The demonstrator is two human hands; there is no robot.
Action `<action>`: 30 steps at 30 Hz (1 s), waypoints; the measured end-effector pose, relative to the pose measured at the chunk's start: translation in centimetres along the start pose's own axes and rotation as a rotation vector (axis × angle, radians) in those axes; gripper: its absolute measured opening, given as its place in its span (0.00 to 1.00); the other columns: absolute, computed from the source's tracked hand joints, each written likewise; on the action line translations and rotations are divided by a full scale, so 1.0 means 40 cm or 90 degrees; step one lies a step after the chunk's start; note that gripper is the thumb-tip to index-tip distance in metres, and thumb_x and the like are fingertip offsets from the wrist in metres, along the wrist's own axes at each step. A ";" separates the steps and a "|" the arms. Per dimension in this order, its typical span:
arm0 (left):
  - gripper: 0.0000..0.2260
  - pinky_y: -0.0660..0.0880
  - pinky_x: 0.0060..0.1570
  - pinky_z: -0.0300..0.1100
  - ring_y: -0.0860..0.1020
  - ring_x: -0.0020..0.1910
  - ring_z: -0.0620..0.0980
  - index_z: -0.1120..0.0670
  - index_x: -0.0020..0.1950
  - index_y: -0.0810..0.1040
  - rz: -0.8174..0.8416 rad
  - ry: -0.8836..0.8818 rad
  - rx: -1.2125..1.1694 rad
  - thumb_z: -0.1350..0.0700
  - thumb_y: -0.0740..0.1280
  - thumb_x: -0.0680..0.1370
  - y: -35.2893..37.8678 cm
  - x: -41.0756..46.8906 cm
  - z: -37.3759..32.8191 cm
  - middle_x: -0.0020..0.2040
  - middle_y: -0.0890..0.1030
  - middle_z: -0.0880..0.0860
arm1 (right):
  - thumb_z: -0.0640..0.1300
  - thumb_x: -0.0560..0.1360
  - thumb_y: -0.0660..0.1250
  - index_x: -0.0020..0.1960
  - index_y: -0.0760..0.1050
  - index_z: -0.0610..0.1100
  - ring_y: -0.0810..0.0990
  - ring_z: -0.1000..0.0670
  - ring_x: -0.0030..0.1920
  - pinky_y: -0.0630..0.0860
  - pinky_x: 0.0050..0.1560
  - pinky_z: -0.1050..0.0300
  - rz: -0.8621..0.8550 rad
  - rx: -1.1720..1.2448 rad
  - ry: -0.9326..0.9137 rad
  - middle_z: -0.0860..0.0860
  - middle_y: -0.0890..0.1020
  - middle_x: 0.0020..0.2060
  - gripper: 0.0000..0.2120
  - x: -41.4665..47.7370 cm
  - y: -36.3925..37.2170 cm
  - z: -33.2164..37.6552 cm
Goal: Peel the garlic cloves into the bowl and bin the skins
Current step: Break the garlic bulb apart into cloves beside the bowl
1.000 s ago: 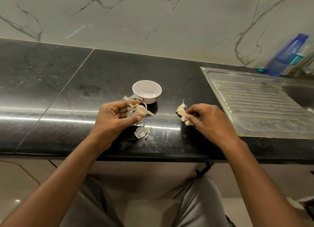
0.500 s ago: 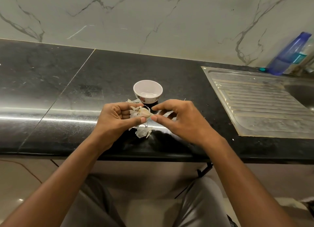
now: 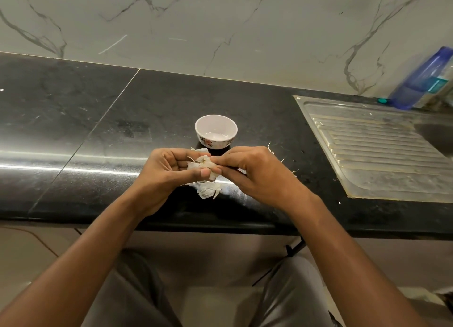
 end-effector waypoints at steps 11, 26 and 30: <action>0.19 0.84 0.57 0.48 0.87 0.54 0.62 0.65 0.64 0.82 -0.019 0.004 0.010 0.70 0.74 0.73 0.003 -0.003 -0.003 0.55 0.87 0.63 | 0.44 0.87 0.64 0.60 0.83 0.43 0.78 0.58 0.46 0.73 0.50 0.67 -0.085 0.021 0.064 0.56 0.83 0.46 0.10 0.002 0.033 -0.009; 0.19 0.83 0.56 0.43 0.87 0.55 0.62 0.65 0.63 0.82 -0.056 0.021 -0.014 0.70 0.75 0.72 0.001 -0.003 -0.002 0.55 0.87 0.63 | 0.52 0.83 0.71 0.59 0.86 0.52 0.84 0.58 0.43 0.84 0.47 0.54 -0.133 0.008 0.227 0.61 0.85 0.42 0.09 -0.046 -0.076 -0.076; 0.18 0.83 0.56 0.44 0.87 0.54 0.62 0.65 0.61 0.82 -0.064 0.025 -0.006 0.69 0.76 0.72 0.003 -0.003 -0.003 0.54 0.87 0.63 | 0.53 0.82 0.71 0.57 0.86 0.53 0.83 0.59 0.45 0.84 0.51 0.52 -0.097 -0.120 0.275 0.60 0.86 0.46 0.08 -0.105 -0.116 -0.131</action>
Point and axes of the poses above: each hand's wrist, its own x-axis towards the middle knuckle, its own y-axis out of the palm, z = x × y, the point moved 3 cm from there along x, towards the middle knuckle
